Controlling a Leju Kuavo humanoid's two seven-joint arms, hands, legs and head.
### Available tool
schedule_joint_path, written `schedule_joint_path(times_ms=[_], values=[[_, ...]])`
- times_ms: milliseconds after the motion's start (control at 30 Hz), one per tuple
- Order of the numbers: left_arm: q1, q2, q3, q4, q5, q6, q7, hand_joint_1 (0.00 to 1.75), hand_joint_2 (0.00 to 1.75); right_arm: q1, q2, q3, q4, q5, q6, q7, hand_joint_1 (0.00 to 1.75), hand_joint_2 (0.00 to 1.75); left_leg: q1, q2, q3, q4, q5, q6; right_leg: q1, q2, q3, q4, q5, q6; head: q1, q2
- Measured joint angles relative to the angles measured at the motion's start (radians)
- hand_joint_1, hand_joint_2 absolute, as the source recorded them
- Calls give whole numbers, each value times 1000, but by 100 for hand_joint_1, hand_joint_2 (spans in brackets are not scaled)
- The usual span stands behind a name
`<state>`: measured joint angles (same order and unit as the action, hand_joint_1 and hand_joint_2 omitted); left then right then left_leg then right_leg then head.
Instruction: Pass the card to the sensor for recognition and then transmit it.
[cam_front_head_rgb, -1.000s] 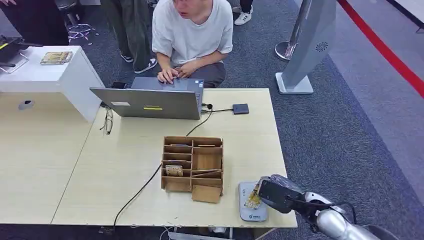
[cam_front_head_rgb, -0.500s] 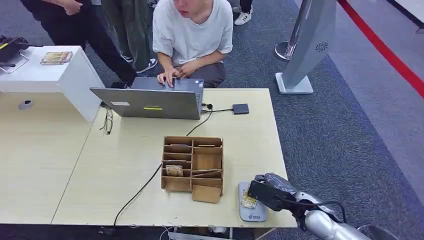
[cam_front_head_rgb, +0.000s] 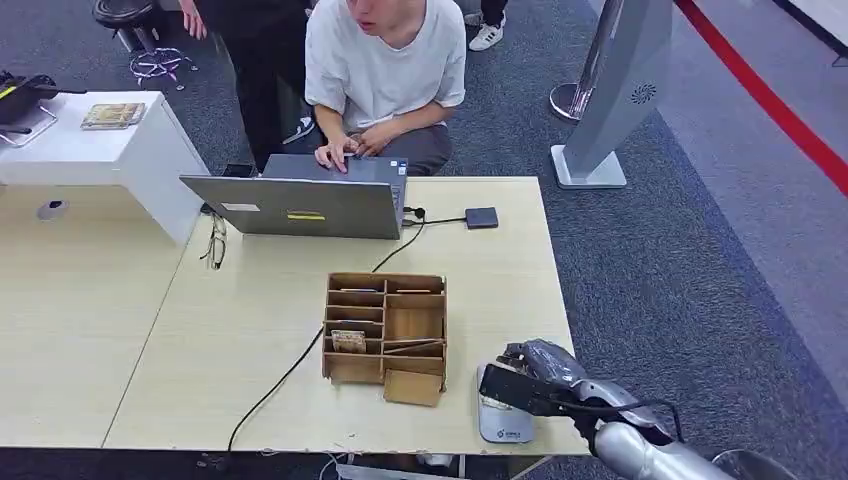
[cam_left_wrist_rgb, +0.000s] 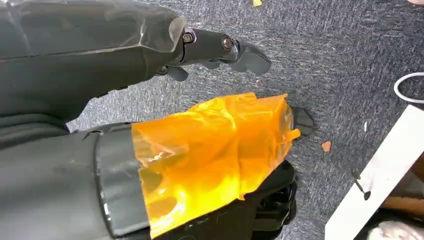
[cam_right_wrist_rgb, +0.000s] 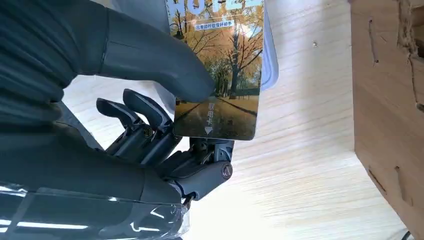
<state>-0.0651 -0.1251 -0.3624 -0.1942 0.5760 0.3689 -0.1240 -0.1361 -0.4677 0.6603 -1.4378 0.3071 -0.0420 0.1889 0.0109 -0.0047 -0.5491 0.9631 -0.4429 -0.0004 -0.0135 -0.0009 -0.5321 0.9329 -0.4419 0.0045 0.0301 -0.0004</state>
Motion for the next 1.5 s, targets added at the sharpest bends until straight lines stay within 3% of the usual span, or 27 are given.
schedule_joint_path(times_ms=[200,467,933,1500], values=[[-1,0,0,0,0,-1,0,0,0,-3,4,5,5,6,0,4,175,175,0,0,0,0,0,0,0,0,0,0,0,0,0,0],[-1,0,6,0,5,-8,3,0,0,-3,5,8,7,107,2,24,175,175,0,0,0,0,0,0,0,0,0,0,0,0,0,0],[7,-4,8,0,4,-14,-8,0,0,20,-7,-10,9,128,6,17,175,175,0,0,1,0,0,0,0,0,0,0,0,0,0,0],[-1,-14,8,0,-22,-29,27,0,0,51,-56,-60,-42,142,56,35,175,175,0,0,1,0,0,0,0,0,1,0,0,0,0,0]])
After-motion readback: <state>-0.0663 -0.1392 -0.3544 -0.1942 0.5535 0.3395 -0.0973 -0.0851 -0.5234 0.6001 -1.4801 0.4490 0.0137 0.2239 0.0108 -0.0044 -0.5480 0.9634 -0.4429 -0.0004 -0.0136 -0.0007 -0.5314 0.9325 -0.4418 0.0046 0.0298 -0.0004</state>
